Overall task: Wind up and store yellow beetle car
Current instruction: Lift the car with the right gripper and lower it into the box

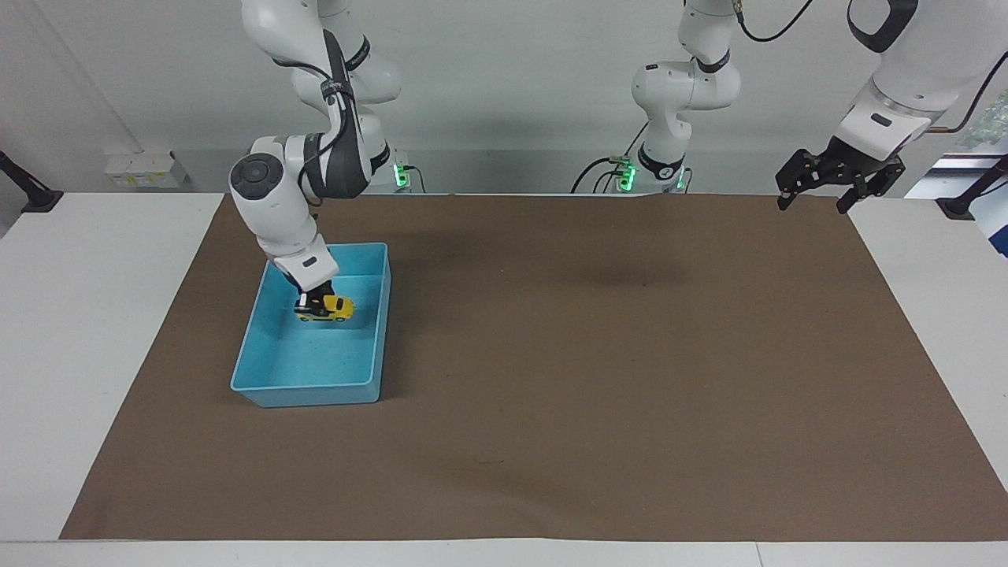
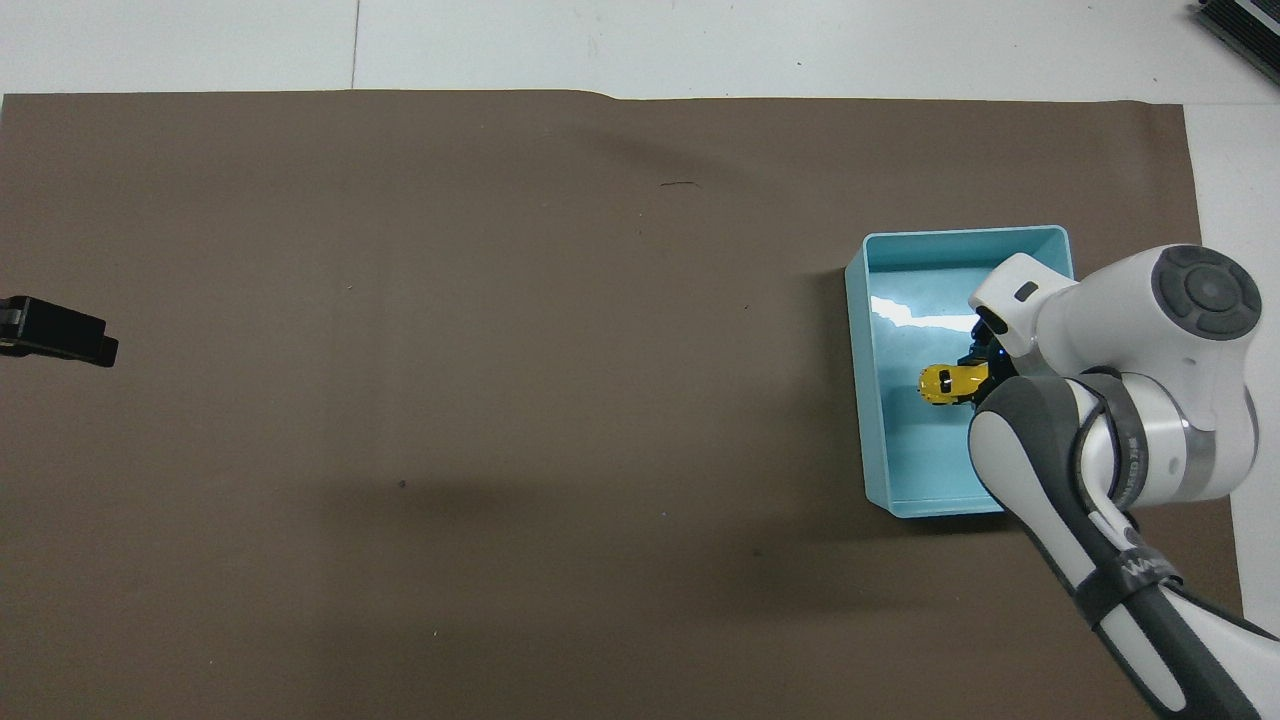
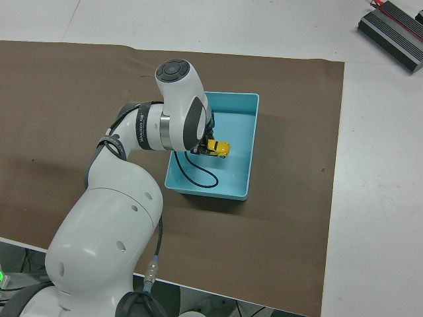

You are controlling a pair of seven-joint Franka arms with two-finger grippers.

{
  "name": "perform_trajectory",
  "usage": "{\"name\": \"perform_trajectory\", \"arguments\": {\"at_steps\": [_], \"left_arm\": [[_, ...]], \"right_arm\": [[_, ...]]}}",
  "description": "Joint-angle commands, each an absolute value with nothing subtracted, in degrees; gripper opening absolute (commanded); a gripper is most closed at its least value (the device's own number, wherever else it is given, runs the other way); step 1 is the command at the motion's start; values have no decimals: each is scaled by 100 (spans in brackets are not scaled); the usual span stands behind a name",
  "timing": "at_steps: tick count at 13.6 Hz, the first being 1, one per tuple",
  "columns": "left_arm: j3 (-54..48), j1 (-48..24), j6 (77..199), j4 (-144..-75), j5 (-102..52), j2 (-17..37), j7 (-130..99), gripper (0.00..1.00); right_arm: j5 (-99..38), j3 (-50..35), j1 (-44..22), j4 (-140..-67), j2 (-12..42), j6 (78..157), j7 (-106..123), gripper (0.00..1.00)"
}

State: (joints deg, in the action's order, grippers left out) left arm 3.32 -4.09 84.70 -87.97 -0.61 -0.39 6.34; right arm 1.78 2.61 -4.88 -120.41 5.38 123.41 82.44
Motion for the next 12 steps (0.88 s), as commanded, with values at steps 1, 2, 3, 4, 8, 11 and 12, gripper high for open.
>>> {"name": "perform_trajectory", "arguments": {"at_steps": [1,2,3,4,8,11,12], "left_arm": [[308,-378,8402,-8824,44,-79,589,100],[308,-378,8402,-8824,44,-79,589,100],[308,-378,8402,-8824,44,-79,589,100],[308,-378,8402,-8824,44,-79,589,100],[308,-378,8402,-8824,44,-79,589,100],[308,-378,8402,-8824,44,-79,589,100],[308,-378,8402,-8824,44,-79,589,100]], "right_arm": [[334,211,-422,-12348,492,12778,8341,22],[334,211,-413,-12427,510,12875,8332,22],[334,211,-413,-12489,510,12989,8332,22],[334,211,-413,-12568,518,13069,8332,22],[334,211,-422,-12682,589,13341,8332,22],[334,211,-431,-12691,589,13368,8323,46],[334,211,-431,-12691,598,13368,8323,56]]}}
